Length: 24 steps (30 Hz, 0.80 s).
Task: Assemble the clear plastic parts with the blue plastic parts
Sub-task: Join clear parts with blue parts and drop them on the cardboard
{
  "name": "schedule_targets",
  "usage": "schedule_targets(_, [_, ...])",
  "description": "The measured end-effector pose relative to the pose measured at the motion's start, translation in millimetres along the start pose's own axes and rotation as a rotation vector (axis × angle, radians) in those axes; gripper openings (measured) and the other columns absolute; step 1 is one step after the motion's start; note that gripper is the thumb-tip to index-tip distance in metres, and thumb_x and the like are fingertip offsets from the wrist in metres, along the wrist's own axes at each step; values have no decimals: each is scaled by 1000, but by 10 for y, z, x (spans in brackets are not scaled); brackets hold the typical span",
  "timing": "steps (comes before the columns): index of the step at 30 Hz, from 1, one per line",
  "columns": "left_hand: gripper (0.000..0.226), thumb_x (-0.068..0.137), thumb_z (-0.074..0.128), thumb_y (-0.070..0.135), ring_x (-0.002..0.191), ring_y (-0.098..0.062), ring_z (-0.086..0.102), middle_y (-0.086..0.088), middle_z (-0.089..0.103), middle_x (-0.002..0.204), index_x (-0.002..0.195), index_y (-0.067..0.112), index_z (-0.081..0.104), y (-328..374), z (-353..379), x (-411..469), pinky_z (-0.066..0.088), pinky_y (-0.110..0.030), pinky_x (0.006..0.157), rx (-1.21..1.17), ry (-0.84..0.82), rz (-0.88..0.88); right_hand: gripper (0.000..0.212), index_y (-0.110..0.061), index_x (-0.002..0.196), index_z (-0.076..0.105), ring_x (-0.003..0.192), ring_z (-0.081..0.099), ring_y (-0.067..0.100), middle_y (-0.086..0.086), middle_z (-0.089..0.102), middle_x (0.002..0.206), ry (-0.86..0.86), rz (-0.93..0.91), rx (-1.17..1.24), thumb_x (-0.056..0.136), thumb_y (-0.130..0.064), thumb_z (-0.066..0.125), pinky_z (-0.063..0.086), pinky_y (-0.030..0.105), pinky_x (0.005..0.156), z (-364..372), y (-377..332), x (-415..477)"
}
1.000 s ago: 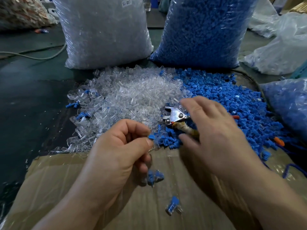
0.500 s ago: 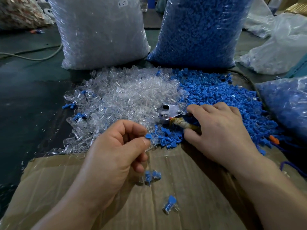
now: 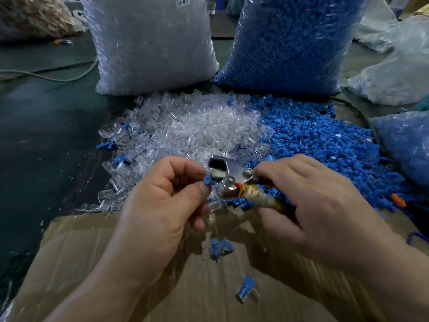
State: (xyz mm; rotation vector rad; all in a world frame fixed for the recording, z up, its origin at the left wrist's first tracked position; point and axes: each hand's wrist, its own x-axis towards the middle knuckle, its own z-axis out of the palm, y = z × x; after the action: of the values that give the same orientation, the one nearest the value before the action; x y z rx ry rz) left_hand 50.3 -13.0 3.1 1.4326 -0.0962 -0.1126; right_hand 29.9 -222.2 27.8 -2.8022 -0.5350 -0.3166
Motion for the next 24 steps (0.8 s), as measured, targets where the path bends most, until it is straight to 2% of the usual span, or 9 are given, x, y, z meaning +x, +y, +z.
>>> schedule_targets(5, [13,69,69,22,56,-13,61,-4,69,74,81,29,72,-20,-14,-21,50,-19,45,5,-32,62,54,-14,122,60,90,58,26,1,65,99,-18,-33,-2,81,-45,45,53,44,72,20,-13,-1])
schedule_targets(9, [16,79,75,17,53,-11,60,-1,69,72,80,32,71,-29,8,-24,50,-19,46,11,-22,127,52,-14,122,60,88,58,25,0,65,97,-16,-58,-11,84,-47,45,54,43,71,31,0,-5])
schedule_targets(13, [22,77,67,12,55,-11,60,0,68,72,80,33,71,-33,18,-30,50,-20,48,21,-32,179,58,-12,123,63,83,61,24,-1,67,93,14,-93,-68,89,-55,43,56,38,69,58,5,18])
schedule_targets(15, [21,78,71,12,57,-10,61,0,68,73,80,33,71,-29,19,-34,51,-20,48,27,-36,187,57,-12,119,65,80,62,24,-1,67,89,22,-101,-49,89,-55,43,56,38,68,75,-2,22])
schedule_targets(18, [12,73,75,24,56,-10,61,-1,68,72,79,34,71,-20,14,-42,51,-20,49,15,-46,173,53,-15,112,67,74,60,21,-5,65,83,24,-88,-29,86,-55,44,53,33,65,83,-29,19])
schedule_targets(22, [19,77,67,15,55,-14,61,-4,68,71,84,32,70,-36,0,-47,52,-22,49,98,-25,197,51,-18,109,68,73,59,18,-8,64,81,30,-73,-8,85,-57,45,51,31,64,85,-27,15])
schedule_targets(24, [18,80,71,15,54,-15,62,-4,68,71,85,32,69,-30,6,-55,52,-23,50,134,-7,204,53,-21,112,66,77,59,16,-9,65,85,33,-63,-25,84,-61,46,51,32,68,67,10,10])
